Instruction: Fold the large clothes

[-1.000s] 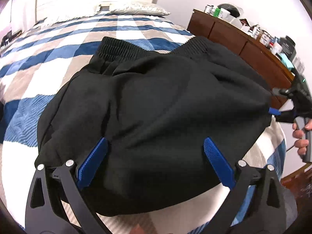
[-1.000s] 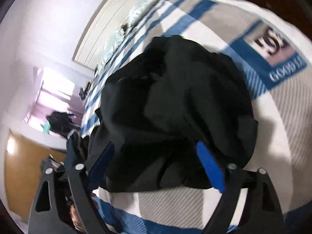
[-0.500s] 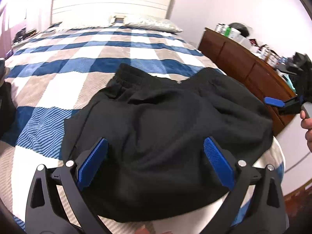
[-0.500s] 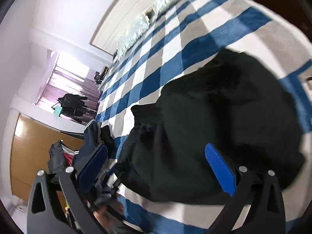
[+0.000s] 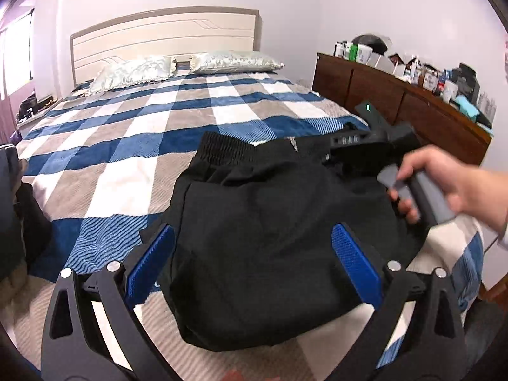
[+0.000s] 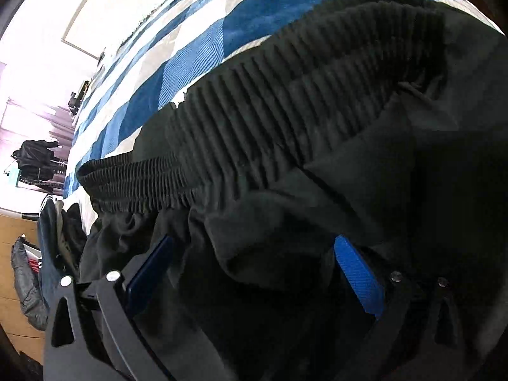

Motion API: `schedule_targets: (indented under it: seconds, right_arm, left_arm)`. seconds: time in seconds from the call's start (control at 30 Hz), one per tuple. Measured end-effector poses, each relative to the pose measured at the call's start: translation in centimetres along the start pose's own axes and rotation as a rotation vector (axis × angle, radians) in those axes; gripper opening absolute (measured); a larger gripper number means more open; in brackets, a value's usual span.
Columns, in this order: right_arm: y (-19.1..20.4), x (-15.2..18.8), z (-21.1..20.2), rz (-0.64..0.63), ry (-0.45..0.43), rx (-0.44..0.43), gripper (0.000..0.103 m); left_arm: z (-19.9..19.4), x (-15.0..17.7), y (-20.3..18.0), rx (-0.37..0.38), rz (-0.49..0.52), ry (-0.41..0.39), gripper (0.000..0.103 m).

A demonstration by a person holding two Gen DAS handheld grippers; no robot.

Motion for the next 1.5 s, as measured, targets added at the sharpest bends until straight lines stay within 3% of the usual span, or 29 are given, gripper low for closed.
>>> schedule_targets:
  seconds: [0.13, 0.23, 0.33, 0.43, 0.53, 0.8, 0.9, 0.93, 0.97, 1.17, 1.33, 1.5]
  right_arm:
    - [3.3, 1.1, -3.9, -0.077, -0.011, -0.063, 0.099]
    - [8.4, 1.7, -6.8, -0.215, -0.039, -0.127, 0.099]
    - [12.9, 1.5, -7.1, -0.378, 0.028, -0.117, 0.099]
    - [17.7, 0.7, -5.0, -0.610, 0.085, -0.048, 0.099]
    - [20.4, -0.5, -1.4, -0.744, 0.129, -0.006, 0.099]
    - [19.7, -0.3, 9.2, -0.839, 0.359, 0.094, 0.098]
    - [20.2, 0.9, 11.0, -0.895, 0.423, 0.109, 0.076]
    - [20.5, 0.9, 11.3, -0.914, 0.427, 0.108, 0.030]
    - [20.8, 1.0, 11.4, -0.899, 0.443, 0.100, 0.013]
    - [21.7, 1.3, 11.1, -0.945, 0.454, 0.119, 0.012]
    - [26.3, -2.1, 6.4, -0.930, 0.300, -0.004, 0.011]
    - [26.6, -3.2, 7.7, -0.980, 0.314, 0.104, 0.011]
  left_arm:
    - [0.4, 0.6, -0.3, 0.003, 0.045, 0.012, 0.097]
    - [0.2, 0.9, -0.6, 0.016, 0.052, 0.021, 0.097]
    - [-0.3, 0.9, -1.2, 0.051, 0.056, 0.019, 0.097]
    - [-0.4, 0.9, -2.4, 0.095, 0.029, 0.027, 0.097]
    - [-1.1, 0.4, -4.0, 0.148, -0.021, 0.002, 0.097]
    - [-2.0, -0.4, -5.1, 0.150, 0.043, -0.065, 0.097]
    - [-1.8, -0.4, -4.6, 0.138, 0.048, -0.064, 0.097]
    - [-1.8, -0.4, -4.5, 0.142, 0.045, -0.063, 0.097]
    - [-1.8, -0.4, -4.4, 0.147, 0.043, -0.061, 0.097]
    - [-1.9, -0.2, -4.1, 0.145, 0.052, -0.067, 0.097]
    - [-2.0, -0.1, -3.9, 0.150, 0.033, -0.064, 0.097]
    - [-1.4, 0.2, -4.4, 0.155, 0.014, -0.040, 0.097]
Point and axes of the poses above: each gripper's, at about its wrist camera, not at the fingertips, and z roughly the way its jaws point, y to its left, x to its underside, the point moved 10 cm from there along z, roughly the way its jaws point, and after that the axes turned 8 degrees about -x, right-handed, at the moved point
